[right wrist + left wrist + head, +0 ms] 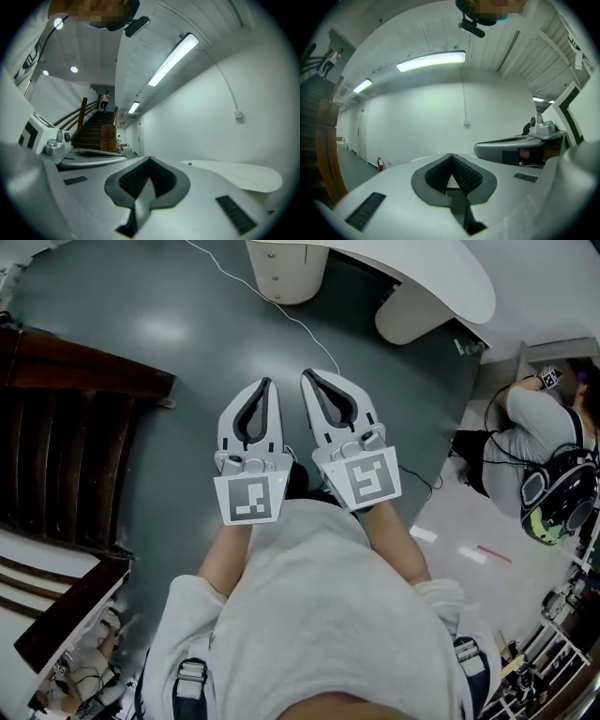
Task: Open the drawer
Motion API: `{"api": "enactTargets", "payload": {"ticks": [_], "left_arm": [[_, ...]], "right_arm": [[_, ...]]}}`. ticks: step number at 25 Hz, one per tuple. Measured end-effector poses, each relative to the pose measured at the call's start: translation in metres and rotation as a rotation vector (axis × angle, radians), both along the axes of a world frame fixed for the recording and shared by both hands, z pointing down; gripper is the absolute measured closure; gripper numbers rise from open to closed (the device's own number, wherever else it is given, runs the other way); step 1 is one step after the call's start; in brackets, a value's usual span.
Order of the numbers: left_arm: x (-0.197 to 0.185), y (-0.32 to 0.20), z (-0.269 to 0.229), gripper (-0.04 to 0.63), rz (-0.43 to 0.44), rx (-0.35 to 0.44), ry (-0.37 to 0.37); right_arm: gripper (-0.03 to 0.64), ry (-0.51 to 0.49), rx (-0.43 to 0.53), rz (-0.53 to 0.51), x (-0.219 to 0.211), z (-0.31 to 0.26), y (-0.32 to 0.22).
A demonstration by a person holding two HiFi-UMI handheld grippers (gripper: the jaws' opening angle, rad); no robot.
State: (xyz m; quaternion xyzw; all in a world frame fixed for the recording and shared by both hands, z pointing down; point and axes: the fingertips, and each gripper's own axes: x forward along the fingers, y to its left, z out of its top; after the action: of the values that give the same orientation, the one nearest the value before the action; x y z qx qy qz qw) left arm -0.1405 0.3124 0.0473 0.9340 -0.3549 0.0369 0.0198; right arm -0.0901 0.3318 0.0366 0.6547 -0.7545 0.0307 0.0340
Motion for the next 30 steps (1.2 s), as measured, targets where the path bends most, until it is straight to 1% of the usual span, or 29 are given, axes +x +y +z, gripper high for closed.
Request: {"api": "enactTargets", "payload": {"ticks": [2, 5, 8, 10, 14, 17, 20, 24, 27, 30], "left_arm": [[-0.003, -0.014, 0.003, 0.589, 0.013, -0.021, 0.006], [-0.002, -0.038, 0.002, 0.589, 0.020, -0.015, 0.007], [0.004, -0.048, -0.001, 0.589, 0.024, -0.018, 0.037], [0.010, -0.052, 0.001, 0.589, 0.024, -0.023, 0.041], [0.021, -0.069, 0.013, 0.589, 0.017, -0.050, 0.020], [0.032, -0.091, 0.021, 0.589, 0.002, -0.063, 0.008], [0.053, -0.110, 0.025, 0.589, -0.006, -0.047, -0.010], [0.095, -0.136, 0.024, 0.589, 0.008, -0.040, -0.019], [0.130, -0.156, 0.030, 0.589, 0.004, -0.039, -0.048], [0.166, -0.171, 0.041, 0.589, -0.004, -0.043, -0.074]], "right_arm": [[0.603, 0.013, -0.008, 0.006, -0.003, 0.000, -0.013], [0.603, 0.019, -0.016, 0.017, -0.004, -0.003, -0.029], [0.603, 0.013, -0.041, 0.024, 0.003, 0.000, -0.037], [0.603, 0.004, -0.051, 0.021, 0.010, 0.003, -0.046], [0.603, -0.005, -0.048, 0.015, 0.023, 0.004, -0.069], [0.603, -0.007, -0.050, 0.005, 0.034, 0.006, -0.089], [0.603, -0.030, -0.046, -0.010, 0.054, 0.013, -0.105], [0.603, -0.049, -0.038, -0.008, 0.097, 0.011, -0.132], [0.603, -0.033, -0.076, -0.007, 0.135, 0.019, -0.151], [0.603, -0.052, -0.085, -0.026, 0.172, 0.034, -0.166]]}}
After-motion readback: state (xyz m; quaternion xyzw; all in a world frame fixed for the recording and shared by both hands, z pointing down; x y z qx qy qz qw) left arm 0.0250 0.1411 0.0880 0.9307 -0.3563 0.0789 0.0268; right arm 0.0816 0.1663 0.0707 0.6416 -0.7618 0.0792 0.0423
